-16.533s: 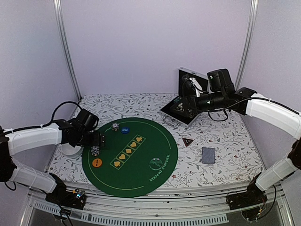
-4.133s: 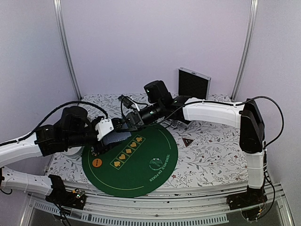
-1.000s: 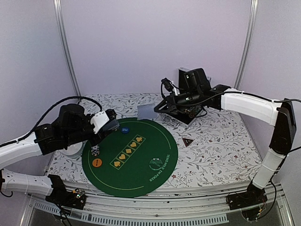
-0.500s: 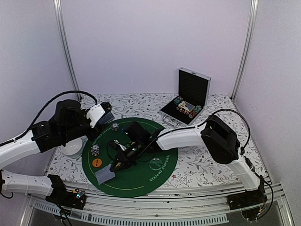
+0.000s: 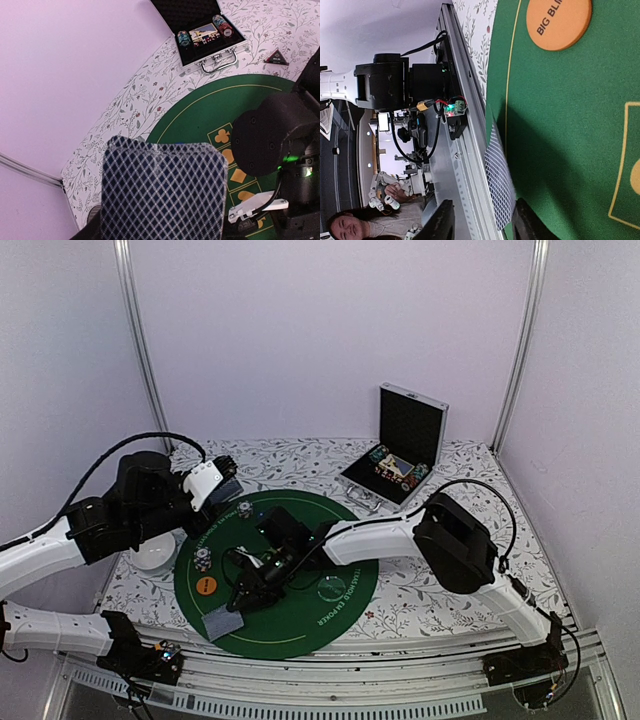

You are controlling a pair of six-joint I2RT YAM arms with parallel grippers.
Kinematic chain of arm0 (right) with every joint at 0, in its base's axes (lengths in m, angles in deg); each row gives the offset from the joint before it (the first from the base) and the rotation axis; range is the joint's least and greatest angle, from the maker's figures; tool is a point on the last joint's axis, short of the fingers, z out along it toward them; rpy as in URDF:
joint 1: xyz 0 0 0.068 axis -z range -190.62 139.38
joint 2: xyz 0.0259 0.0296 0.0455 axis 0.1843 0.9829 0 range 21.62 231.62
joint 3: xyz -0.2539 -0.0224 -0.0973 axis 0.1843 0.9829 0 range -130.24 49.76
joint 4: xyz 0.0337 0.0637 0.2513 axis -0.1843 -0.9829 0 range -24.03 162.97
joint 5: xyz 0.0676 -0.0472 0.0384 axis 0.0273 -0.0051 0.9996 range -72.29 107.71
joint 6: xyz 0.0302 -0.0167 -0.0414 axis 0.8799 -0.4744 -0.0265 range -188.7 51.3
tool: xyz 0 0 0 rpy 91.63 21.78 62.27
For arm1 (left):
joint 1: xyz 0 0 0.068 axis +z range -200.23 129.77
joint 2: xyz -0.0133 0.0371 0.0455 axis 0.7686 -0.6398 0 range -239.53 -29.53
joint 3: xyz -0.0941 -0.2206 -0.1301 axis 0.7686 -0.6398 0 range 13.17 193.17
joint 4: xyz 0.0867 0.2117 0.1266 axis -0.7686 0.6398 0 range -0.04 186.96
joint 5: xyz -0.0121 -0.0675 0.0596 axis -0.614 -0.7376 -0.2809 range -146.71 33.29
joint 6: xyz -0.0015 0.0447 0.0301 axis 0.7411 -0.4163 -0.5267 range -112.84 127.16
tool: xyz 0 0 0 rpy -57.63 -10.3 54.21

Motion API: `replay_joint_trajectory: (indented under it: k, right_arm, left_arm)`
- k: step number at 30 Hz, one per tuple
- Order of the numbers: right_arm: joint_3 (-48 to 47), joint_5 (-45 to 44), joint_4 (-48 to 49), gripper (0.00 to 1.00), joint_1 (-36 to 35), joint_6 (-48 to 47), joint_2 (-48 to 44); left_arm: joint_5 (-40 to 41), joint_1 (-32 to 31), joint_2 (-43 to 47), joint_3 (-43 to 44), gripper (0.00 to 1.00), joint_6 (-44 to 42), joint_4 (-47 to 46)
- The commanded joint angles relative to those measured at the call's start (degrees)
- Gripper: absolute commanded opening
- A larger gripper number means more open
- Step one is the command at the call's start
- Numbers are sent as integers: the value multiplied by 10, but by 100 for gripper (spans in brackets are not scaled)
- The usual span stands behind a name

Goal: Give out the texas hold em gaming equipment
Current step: Distribute the poker card in the big blind area, then pick up the poker card from the face-down deck piles.

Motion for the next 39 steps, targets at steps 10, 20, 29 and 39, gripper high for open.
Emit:
replay_joint_trajectory:
  k: [10, 20, 29, 39]
  right_arm:
    - [159, -151, -67, 97, 99, -111, -248]
    - [140, -149, -49, 99, 133, -189, -336]
    - [64, -75, 30, 99, 95, -173, -259]
    - [19, -117, 1, 99, 96, -152, -205]
  left_arm:
    - [-70, 3, 14, 7, 48, -26, -8]
    - [-125, -28, 23, -6, 48, -72, 1]
    - [-131, -39, 10, -2, 46, -77, 0]
    - [-148, -43, 17, -7, 46, -79, -6]
